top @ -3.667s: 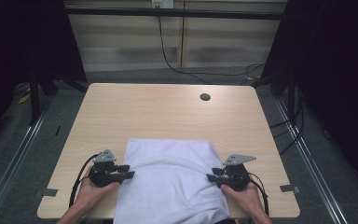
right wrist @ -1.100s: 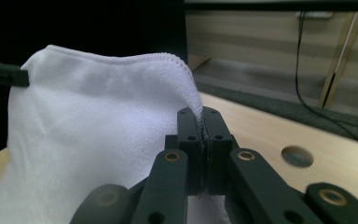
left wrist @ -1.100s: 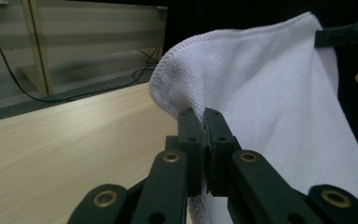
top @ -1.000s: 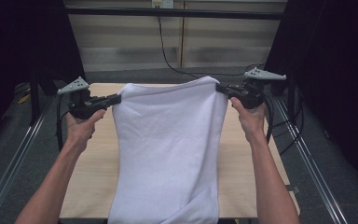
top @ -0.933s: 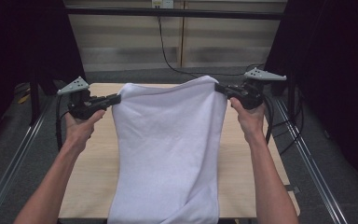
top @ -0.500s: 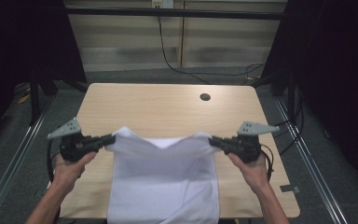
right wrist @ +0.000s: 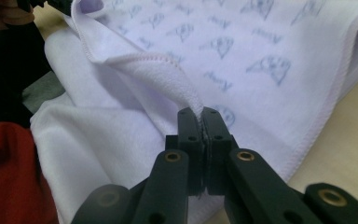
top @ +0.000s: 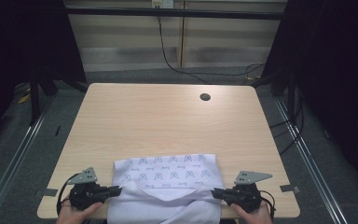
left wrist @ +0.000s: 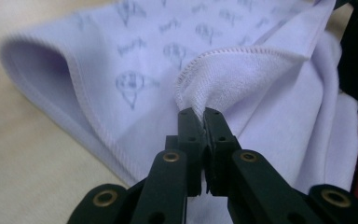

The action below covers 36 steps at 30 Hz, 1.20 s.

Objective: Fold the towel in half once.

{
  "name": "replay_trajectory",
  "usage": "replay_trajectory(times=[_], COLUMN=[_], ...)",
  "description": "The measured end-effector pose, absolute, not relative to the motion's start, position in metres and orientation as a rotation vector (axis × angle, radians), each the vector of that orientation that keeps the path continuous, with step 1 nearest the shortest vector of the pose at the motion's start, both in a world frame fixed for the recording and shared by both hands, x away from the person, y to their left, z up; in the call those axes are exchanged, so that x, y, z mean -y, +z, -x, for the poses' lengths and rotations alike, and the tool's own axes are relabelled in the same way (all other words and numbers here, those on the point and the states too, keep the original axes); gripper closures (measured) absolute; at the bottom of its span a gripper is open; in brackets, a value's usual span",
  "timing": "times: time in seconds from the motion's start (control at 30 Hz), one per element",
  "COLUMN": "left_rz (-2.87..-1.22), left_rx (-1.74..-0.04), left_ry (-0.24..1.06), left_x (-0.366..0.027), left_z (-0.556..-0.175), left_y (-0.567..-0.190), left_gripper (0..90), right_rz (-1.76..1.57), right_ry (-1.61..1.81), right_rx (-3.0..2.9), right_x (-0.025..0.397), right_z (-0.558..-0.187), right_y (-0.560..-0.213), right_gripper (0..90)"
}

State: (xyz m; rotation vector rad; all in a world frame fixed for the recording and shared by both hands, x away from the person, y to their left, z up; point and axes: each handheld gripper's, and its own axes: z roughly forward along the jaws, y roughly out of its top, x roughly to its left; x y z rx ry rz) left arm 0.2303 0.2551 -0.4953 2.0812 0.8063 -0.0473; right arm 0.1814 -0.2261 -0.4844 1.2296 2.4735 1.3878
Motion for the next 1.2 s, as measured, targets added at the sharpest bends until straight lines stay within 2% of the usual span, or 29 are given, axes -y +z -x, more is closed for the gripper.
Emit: replay_trajectory(times=[0.13, 0.23, 0.37, 0.7, 0.8, 0.83, 1.03, 1.2], left_rz=[-2.115, -2.098, -2.101, -2.068, -2.026, -2.021, -2.007, -1.991], left_rx=[-0.825, -0.842, -0.846, -0.942, -0.987, -0.998, -1.039, -1.059], left_ry=[-0.034, -0.040, 0.016, 0.114, 0.093, 0.106, 0.111, 0.103], left_x=[-0.249, -0.250, -0.248, -0.236, -0.233, -0.231, -0.220, -0.215], left_z=[-0.241, -0.250, -0.264, -0.346, -0.370, -0.375, -0.401, -0.420], left_y=[-0.502, -0.504, -0.504, -0.507, -0.509, -0.509, -0.509, -0.511], left_gripper=[87.0, 86.9, 87.0, 87.2, 87.2, 87.2, 87.2, 87.2], right_rz=[-1.255, -1.247, -1.221, -1.310, -1.337, -1.359, -1.417, -1.458], right_ry=[1.282, 1.247, 1.215, 1.152, 1.131, 1.126, 1.074, 1.069], right_rx=[-2.544, -2.522, -2.507, -2.415, -2.387, -2.365, -2.312, -2.254], right_x=[0.219, 0.218, 0.218, 0.218, 0.218, 0.220, 0.224, 0.225], right_z=[-0.188, -0.198, -0.211, -0.287, -0.312, -0.327, -0.364, -0.379], right_y=[-0.501, -0.501, -0.500, -0.502, -0.502, -0.502, -0.502, -0.503], right_gripper=[88.3, 88.4, 88.5, 88.6, 88.6, 88.6, 88.6, 88.6])
